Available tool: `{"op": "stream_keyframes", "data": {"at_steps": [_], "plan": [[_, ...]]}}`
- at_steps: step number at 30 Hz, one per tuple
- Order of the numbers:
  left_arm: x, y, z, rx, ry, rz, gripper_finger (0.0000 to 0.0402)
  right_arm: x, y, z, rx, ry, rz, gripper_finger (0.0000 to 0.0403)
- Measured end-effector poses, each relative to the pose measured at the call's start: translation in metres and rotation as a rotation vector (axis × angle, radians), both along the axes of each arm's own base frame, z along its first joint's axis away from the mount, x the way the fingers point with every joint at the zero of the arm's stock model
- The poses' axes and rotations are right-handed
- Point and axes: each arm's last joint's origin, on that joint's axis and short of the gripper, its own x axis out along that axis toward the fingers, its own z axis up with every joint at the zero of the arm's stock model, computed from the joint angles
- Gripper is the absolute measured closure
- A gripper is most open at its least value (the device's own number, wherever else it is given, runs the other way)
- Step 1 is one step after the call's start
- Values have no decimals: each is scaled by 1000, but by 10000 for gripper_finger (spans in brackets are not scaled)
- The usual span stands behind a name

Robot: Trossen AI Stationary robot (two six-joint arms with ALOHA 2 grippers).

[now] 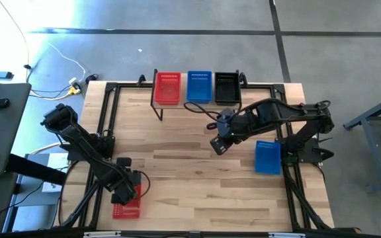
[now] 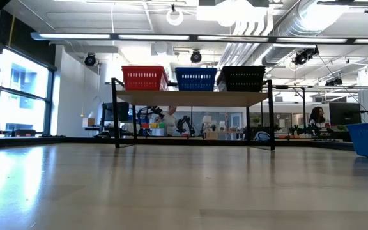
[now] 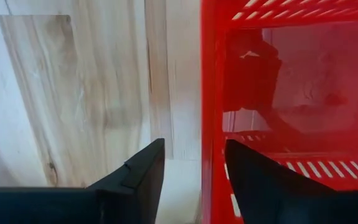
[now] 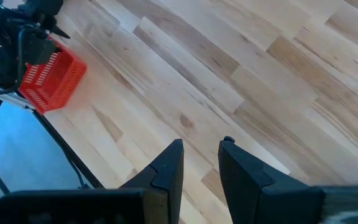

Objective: Stack baskets on shelf by color
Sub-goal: Stack the red basket on top of the red basket on the shelf

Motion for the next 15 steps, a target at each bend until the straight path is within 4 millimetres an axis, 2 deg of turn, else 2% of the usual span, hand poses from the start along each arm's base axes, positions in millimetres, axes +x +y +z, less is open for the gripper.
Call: {"op": "stream_keyframes", "data": {"at_steps": [4, 11, 15], "plan": [[2, -1, -1, -14, -13, 0, 283, -1, 3, 0, -1, 0, 12, 316], [2, -1, 0, -15, -13, 1, 380, -2, 9, 0, -9, 3, 30, 316], [3, -3, 4, -41, -14, 2, 393, -2, 10, 0, -15, 2, 33, 316]]}}
